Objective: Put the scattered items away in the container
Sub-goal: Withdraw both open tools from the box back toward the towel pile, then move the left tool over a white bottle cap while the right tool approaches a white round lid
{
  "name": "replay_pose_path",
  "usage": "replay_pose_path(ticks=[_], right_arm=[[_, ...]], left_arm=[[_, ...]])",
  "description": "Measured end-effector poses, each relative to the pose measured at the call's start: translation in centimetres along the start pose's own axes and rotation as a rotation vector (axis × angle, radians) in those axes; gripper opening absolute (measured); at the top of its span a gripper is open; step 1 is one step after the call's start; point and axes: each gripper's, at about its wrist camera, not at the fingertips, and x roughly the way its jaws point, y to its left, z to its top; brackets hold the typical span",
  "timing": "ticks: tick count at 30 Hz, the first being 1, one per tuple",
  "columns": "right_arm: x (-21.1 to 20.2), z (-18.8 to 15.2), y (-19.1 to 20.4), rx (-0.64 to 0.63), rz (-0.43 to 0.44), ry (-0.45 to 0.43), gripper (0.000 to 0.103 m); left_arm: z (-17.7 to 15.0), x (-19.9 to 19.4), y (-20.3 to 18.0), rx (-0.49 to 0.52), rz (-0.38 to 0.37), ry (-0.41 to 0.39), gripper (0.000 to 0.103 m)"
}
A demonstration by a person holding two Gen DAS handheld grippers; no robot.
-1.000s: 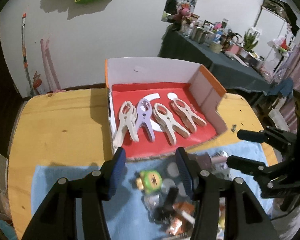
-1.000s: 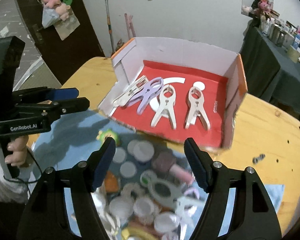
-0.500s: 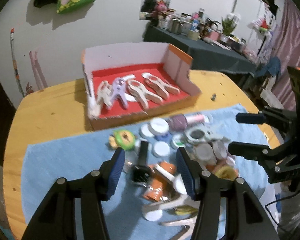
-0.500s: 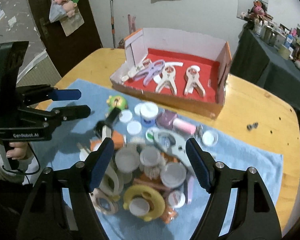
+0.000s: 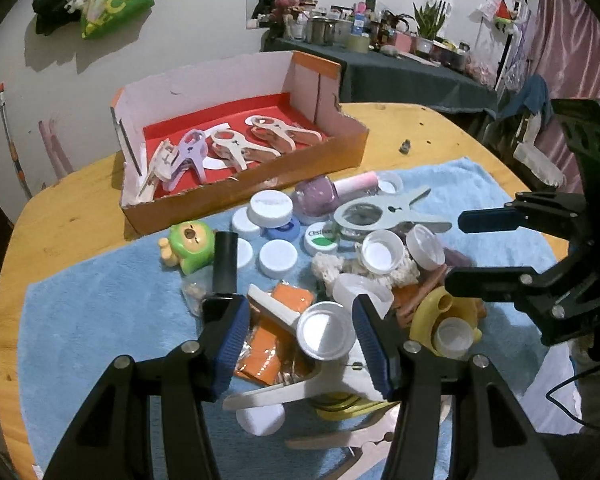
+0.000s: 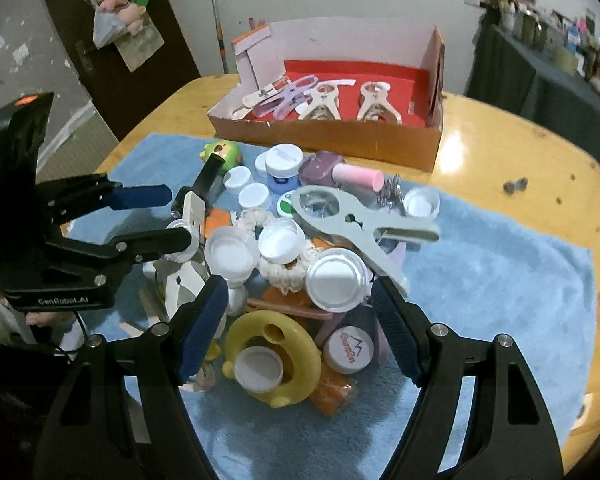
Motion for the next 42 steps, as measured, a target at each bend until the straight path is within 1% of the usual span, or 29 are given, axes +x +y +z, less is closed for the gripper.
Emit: replay_pose_path(ticks=[9, 12, 18, 30, 42], right_arm=[[1.3, -0.1, -1.3, 0.058, 0.032, 0.004, 0.074], [1.5, -0.1, -1.5, 0.064, 0.037, 0.006, 0.074], [1.8, 0.0, -1.7, 0.067, 0.044, 0.004, 0.074], [2.2, 0.0, -1.8, 0.080, 0.063, 0.005, 0.074], [2.4, -0.3, -2.3, 0.103, 0.089, 0.002, 0.073]], left_arm=[[-0.1, 1.1, -0.2, -0.006, -0.028, 0.039, 0.056], [-0.1, 1.3, -0.1, -0.008, -0.027, 0.046, 0.056], [-0.1, 1.3, 0.0, -0.011, -0.034, 0.047, 0.056], [-0.4, 1.3, 0.0, -0.029, -0.093, 0.071, 0.056], [-0.1, 0.9, -0.3, -0.020, -0.108, 0.078, 0.056]])
